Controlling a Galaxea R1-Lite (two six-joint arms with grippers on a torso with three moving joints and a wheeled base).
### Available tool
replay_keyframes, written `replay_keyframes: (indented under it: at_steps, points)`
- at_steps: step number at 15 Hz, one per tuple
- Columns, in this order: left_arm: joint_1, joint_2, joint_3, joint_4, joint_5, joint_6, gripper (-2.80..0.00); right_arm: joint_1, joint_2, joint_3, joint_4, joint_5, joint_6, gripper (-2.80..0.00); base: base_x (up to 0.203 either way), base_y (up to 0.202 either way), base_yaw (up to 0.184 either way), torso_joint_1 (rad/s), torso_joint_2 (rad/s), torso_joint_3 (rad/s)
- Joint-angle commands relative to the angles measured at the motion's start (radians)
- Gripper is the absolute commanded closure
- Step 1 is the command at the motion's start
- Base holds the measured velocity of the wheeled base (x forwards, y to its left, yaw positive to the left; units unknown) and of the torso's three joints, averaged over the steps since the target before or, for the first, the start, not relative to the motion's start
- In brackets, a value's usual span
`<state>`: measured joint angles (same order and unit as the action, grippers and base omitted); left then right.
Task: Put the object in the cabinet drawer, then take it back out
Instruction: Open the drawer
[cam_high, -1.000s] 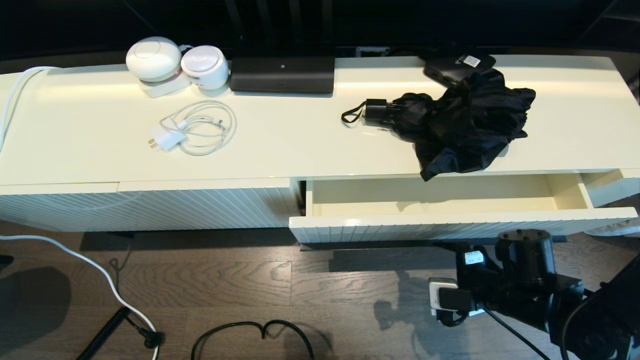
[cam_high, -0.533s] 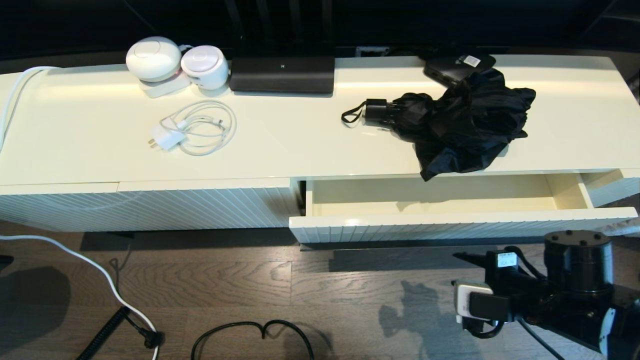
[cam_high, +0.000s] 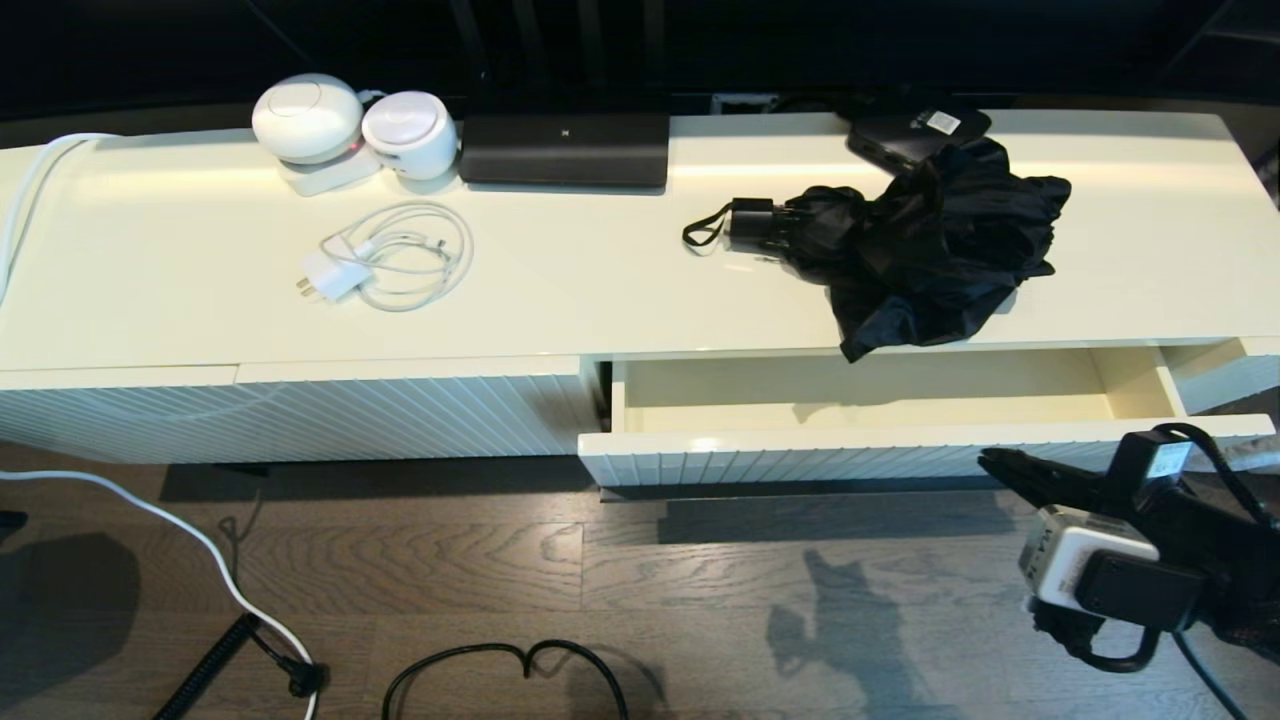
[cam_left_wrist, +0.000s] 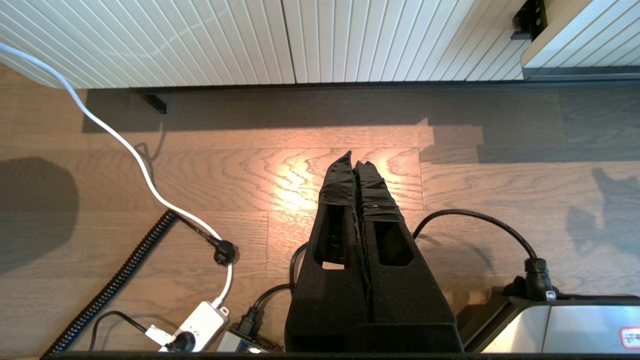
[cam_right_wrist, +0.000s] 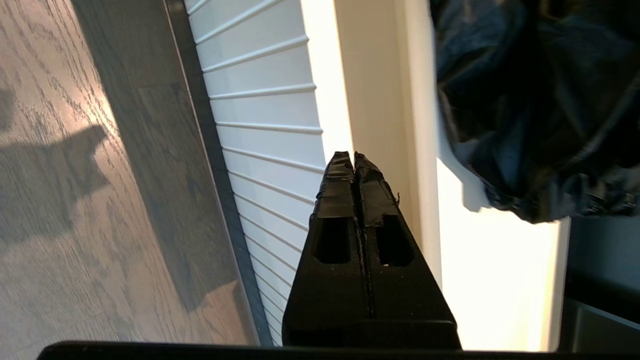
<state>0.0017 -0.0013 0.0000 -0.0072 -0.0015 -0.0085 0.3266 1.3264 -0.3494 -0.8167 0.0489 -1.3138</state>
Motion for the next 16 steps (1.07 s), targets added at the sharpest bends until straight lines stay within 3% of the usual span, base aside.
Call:
replay_keyframes:
  at_steps: [1, 5, 10, 13, 16]
  points:
    - [0.0, -0.002, 0.0, 0.0, 0.0, -0.001, 0.0, 0.0, -0.081, -0.015, 0.039, 0.003, -0.011, 0.0, 0.0, 0.0, 0.0, 0.0, 0.0, 0.0]
    - [0.001, -0.002, 0.0, 0.0, 0.0, -0.001, 0.0, 0.001, 0.013, -0.119, 0.054, -0.003, -0.006, 0.0, 0.0, 0.0, 0.0, 0.0, 0.0, 0.0]
    - [0.001, -0.002, 0.0, 0.0, 0.0, -0.001, 0.0, 0.036, 0.081, -0.396, 0.322, -0.097, 0.07, 0.0, 0.0, 0.0, 0.0, 0.0, 0.0, 0.0]
    - [0.0, -0.002, 0.0, 0.0, 0.0, -0.001, 0.0, 0.043, 0.094, -0.53, 0.587, -0.131, 0.096, 0.0, 0.0, 0.0, 0.0, 0.0, 0.0, 0.0]
    - [0.001, -0.002, 0.0, 0.0, 0.0, -0.001, 0.0, 0.077, 0.124, -0.571, 0.658, -0.127, 0.2, 0.0, 0.0, 0.0, 0.0, 0.0, 0.0, 0.0]
